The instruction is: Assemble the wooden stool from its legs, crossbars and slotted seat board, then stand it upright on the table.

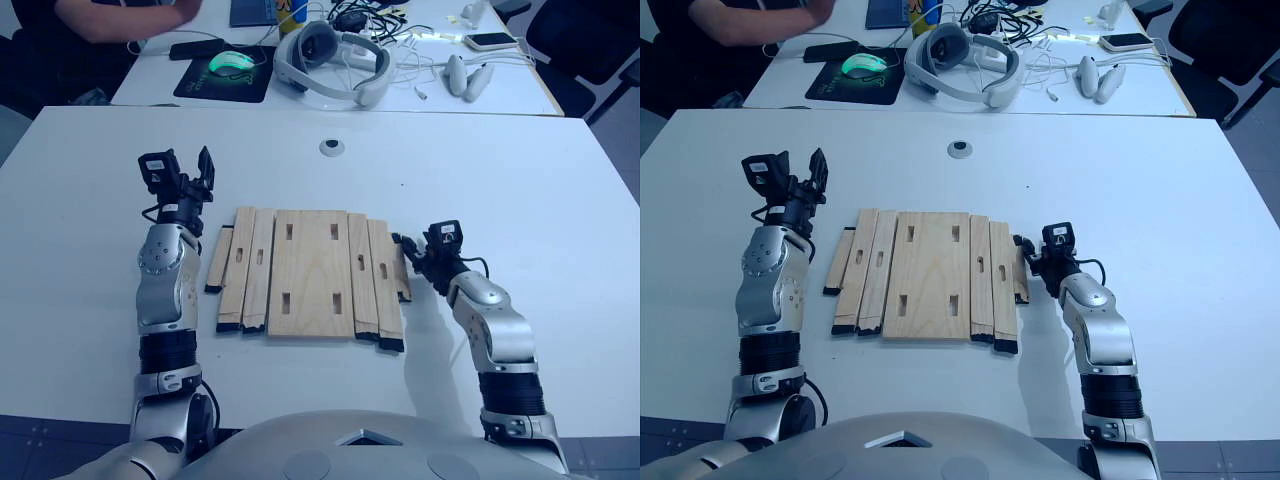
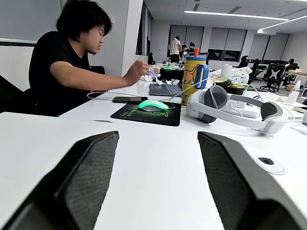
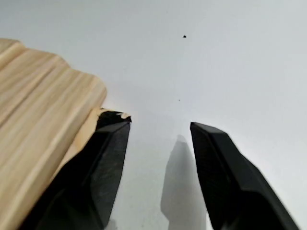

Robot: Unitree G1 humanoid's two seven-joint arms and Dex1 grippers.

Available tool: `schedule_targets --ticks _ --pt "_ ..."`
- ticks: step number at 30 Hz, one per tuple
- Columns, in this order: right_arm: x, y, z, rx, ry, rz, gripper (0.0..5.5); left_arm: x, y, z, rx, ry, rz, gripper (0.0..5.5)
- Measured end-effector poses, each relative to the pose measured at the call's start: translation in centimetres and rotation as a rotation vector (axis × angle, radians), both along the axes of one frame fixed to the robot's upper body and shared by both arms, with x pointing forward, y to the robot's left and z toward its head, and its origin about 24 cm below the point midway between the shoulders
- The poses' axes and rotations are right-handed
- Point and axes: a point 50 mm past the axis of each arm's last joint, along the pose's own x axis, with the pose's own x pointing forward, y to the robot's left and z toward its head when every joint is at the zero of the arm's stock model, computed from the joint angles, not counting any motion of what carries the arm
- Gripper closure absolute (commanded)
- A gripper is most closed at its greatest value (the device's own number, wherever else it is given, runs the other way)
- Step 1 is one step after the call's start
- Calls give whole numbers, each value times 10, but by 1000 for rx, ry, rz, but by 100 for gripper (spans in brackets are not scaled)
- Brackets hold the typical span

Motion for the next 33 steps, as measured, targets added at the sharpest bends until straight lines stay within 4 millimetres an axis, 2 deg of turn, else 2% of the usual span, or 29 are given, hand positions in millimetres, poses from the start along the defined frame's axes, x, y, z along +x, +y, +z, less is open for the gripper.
schedule_targets --ticks 7,12,17,29,33 --pt "-2 -3 2 34 21 9 316 -5 4 -2 -4 12 19 244" --pt "-3 -18 7 81 19 -54 316 -6 5 -4 -14 19 22 244" --pt "-7 -23 8 138 67 -46 316 -6 5 -4 -14 20 23 244" --pt "-6 -23 14 448 204 -15 316 -13 8 -13 -23 50 50 244" --pt "-12 -10 16 460 248 90 316 -15 10 -15 -26 58 61 244"
